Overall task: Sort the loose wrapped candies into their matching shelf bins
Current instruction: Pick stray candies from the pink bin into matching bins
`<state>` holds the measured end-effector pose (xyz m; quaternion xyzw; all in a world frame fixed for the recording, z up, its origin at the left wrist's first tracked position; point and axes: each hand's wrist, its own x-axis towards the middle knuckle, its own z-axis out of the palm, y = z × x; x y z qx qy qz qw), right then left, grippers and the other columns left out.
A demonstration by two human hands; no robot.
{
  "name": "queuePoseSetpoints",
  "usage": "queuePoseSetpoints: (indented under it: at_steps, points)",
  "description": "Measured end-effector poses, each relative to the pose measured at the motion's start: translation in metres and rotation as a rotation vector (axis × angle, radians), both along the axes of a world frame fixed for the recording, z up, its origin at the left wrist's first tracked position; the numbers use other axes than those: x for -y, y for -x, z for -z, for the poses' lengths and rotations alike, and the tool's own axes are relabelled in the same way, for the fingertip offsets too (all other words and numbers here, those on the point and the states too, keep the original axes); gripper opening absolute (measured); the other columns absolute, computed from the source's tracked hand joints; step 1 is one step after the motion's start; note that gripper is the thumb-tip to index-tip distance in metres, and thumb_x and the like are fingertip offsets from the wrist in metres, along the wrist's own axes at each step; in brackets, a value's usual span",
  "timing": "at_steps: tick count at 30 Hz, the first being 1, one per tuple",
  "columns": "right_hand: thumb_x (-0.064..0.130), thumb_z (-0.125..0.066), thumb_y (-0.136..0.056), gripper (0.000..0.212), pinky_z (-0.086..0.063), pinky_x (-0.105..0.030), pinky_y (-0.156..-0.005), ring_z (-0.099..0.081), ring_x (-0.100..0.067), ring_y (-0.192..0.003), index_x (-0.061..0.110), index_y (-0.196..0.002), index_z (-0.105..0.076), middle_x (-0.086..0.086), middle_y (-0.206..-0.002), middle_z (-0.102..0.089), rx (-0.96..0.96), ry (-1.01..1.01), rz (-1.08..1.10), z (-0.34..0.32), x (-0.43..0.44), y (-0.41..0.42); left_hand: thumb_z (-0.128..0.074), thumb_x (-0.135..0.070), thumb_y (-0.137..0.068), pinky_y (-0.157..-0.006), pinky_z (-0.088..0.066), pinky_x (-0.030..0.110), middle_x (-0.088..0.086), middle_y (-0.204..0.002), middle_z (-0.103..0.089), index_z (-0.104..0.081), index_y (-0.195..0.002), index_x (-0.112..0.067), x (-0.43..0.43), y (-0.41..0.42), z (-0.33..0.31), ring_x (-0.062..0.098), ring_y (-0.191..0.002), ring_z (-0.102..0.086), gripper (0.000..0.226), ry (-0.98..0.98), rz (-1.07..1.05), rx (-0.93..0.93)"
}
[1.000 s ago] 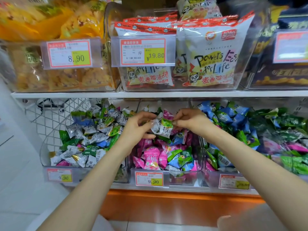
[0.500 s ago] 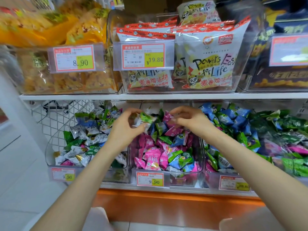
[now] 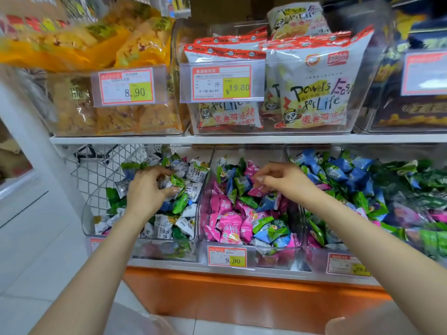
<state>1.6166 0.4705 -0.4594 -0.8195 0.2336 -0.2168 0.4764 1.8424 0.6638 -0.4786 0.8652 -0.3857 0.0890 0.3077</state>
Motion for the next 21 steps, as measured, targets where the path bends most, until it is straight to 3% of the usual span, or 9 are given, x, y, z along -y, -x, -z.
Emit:
queuePoseSetpoints:
  at_steps: [5,8,13,15,17,21]
  points:
    - [0.013,-0.061,-0.089,0.015,-0.048,-0.008,-0.06,-0.062,0.004,-0.058,0.023,-0.079,-0.065,0.005,-0.076,-0.069,0.011,0.019,0.0,0.001,0.0,-0.002,-0.078,-0.029,-0.073,-0.088,-0.042,0.042,0.012,-0.124,-0.058,-0.063,-0.112,-0.016,0.013,0.001,0.006,0.034,-0.116,-0.048,0.043,-0.099,-0.111,0.111]
    - [0.012,-0.061,-0.089,0.019,-0.047,-0.008,-0.056,-0.063,0.002,-0.059,0.025,-0.076,-0.065,0.006,-0.074,-0.069,0.042,0.031,0.029,0.002,0.003,-0.001,-0.075,-0.03,-0.076,-0.09,-0.04,0.045,0.014,-0.125,-0.053,-0.063,-0.114,-0.013,0.018,0.0,0.011,0.036,-0.12,-0.04,0.044,-0.098,-0.138,0.124]
    - [0.012,-0.062,-0.088,0.018,-0.049,-0.008,-0.064,-0.063,0.002,-0.062,0.025,-0.076,-0.065,0.007,-0.076,-0.069,0.058,0.054,0.047,0.005,0.007,-0.002,-0.072,-0.036,-0.078,-0.091,-0.036,0.044,0.015,-0.128,-0.05,-0.062,-0.118,-0.013,0.017,-0.001,0.009,0.036,-0.123,-0.037,0.047,-0.089,-0.146,0.085]
    - [0.012,-0.062,-0.088,0.014,-0.047,-0.008,-0.066,-0.062,0.0,-0.069,0.024,-0.08,-0.066,0.01,-0.078,-0.068,0.009,0.152,0.06,0.007,0.008,-0.003,-0.073,-0.036,-0.077,-0.089,-0.036,0.042,0.015,-0.125,-0.053,-0.064,-0.116,-0.015,0.013,0.0,0.006,0.036,-0.12,-0.039,0.045,-0.066,-0.124,0.098]
    - [0.015,-0.061,-0.088,0.011,-0.049,-0.017,-0.074,-0.061,-0.005,-0.08,0.024,-0.091,-0.068,0.01,-0.087,-0.066,-0.084,0.323,0.053,0.009,0.009,-0.007,-0.074,-0.035,-0.076,-0.087,-0.037,0.042,0.016,-0.119,-0.057,-0.067,-0.112,-0.015,0.007,-0.001,0.005,0.037,-0.115,-0.043,0.042,-0.026,-0.098,0.11]
    - [0.026,-0.063,-0.087,0.032,-0.034,-0.023,-0.09,-0.046,-0.014,-0.111,0.029,-0.119,-0.062,0.004,-0.125,-0.056,-0.228,0.676,-0.134,0.014,0.005,-0.026,-0.075,-0.037,-0.074,-0.085,-0.041,0.043,0.018,-0.111,-0.06,-0.068,-0.109,-0.015,0.001,-0.004,0.003,0.037,-0.107,-0.049,0.042,-0.022,-0.071,0.111]
